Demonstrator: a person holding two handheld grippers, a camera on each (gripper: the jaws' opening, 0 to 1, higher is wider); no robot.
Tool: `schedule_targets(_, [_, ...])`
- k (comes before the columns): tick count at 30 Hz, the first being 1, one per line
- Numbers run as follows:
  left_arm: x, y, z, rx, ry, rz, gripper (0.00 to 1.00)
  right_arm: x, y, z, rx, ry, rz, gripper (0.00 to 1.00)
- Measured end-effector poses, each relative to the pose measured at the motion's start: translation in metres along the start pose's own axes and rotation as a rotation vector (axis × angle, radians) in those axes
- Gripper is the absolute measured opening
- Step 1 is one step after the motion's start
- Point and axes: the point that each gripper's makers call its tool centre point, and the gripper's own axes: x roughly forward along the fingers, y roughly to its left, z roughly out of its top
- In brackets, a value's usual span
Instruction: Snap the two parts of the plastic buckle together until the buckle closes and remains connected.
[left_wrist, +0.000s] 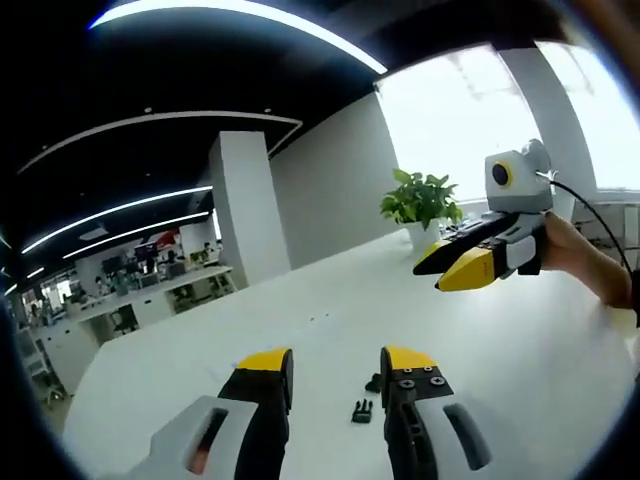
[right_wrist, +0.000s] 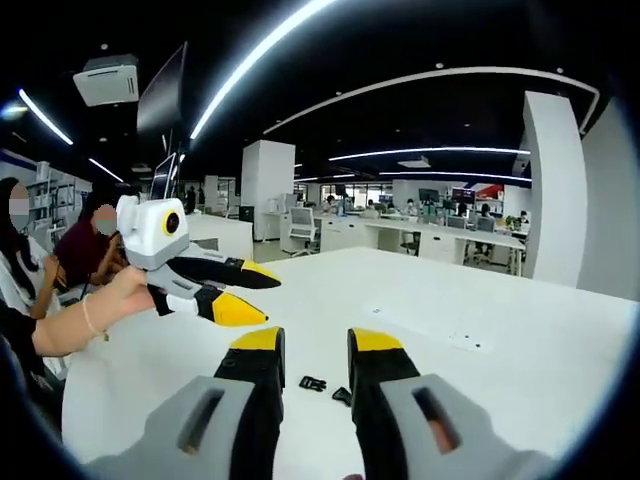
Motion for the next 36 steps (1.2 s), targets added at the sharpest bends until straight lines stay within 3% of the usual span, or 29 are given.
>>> schedule_targets(4, [0.009,-0.001,-0.005,-0.009,0.000,-0.009,0.35,0.009,-0.006,0.003,0.027,-0.011,0.001,0.25])
schedule_targets(13, [0.018,-0.008,-0.029,-0.020,0.046,-0.021,0.35,0.018,-0.014,-0.001,-0.007,-0.038,0.011,0.25])
schedule_targets(26, [0.024,-0.015,-0.057,0.005,0.125,-0.044,0.35,0.013,-0.034,-0.039,-0.030,0.006,0.006,0.25])
schedule_targets(36, [0.031,-0.016,-0.081,-0.029,0.174,-0.071,0.35,0.015,-0.039,-0.065,0.015,0.046,0.023,0.25])
